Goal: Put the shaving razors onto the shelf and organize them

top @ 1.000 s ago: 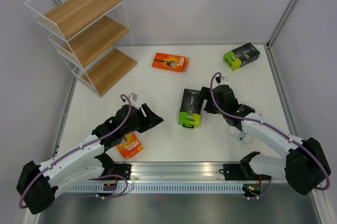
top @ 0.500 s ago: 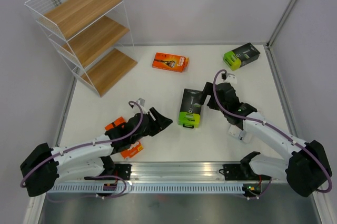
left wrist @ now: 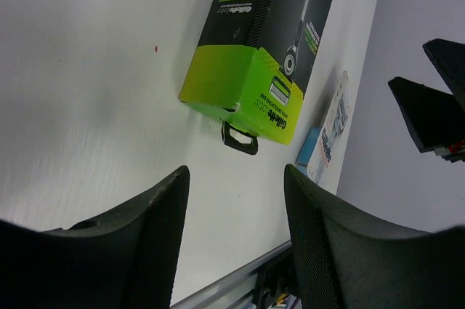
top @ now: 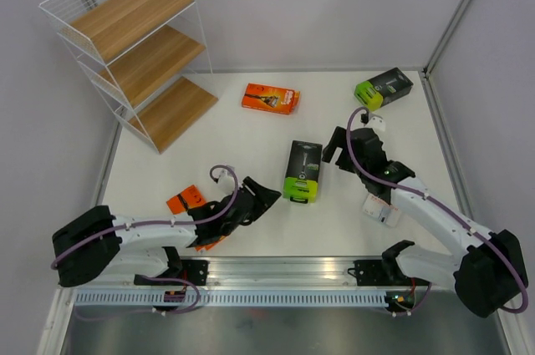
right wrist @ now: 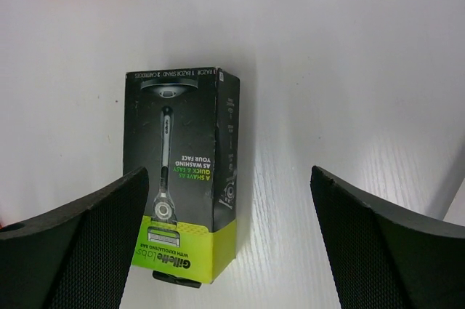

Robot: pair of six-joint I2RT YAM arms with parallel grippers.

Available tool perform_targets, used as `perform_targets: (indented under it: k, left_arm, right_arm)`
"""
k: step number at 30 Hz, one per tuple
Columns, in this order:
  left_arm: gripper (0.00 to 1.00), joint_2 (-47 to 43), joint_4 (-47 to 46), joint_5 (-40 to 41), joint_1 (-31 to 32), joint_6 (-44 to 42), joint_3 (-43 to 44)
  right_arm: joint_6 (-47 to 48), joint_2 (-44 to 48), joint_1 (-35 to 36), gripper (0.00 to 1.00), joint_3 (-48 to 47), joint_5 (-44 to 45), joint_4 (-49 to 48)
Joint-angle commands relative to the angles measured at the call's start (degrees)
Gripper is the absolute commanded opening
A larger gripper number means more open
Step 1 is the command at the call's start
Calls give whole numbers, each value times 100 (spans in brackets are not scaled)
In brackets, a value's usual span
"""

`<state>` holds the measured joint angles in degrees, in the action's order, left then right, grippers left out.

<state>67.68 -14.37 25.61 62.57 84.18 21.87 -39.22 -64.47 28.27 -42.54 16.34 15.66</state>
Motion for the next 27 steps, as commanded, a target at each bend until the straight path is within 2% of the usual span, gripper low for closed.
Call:
perform_targets:
  k: [1, 4, 7, 10, 17, 27]
  left_arm:
    - [60, 253, -549, 278, 71, 415, 54]
    - [56, 674, -847, 243, 107, 415, 195]
    - [50, 1105, -910, 383, 247, 836, 309]
    - [50, 1396, -988, 375, 353, 1144, 449]
    - [50, 2169, -1357, 322, 362, 845, 907]
    - [46, 2574, -1437, 173, 362, 916, 1100]
  right_arm:
    - [-15, 303, -23, 98, 44, -8, -27]
    - [-85, 356, -50, 98, 159, 9, -107]
    - [-130, 312, -85, 98, 97, 1, -63]
    - [-138, 268, -111, 98, 71, -52, -89]
    - [-226, 268, -173, 98, 132, -263, -116]
    - [-156, 312, -305, 98, 185, -342, -107]
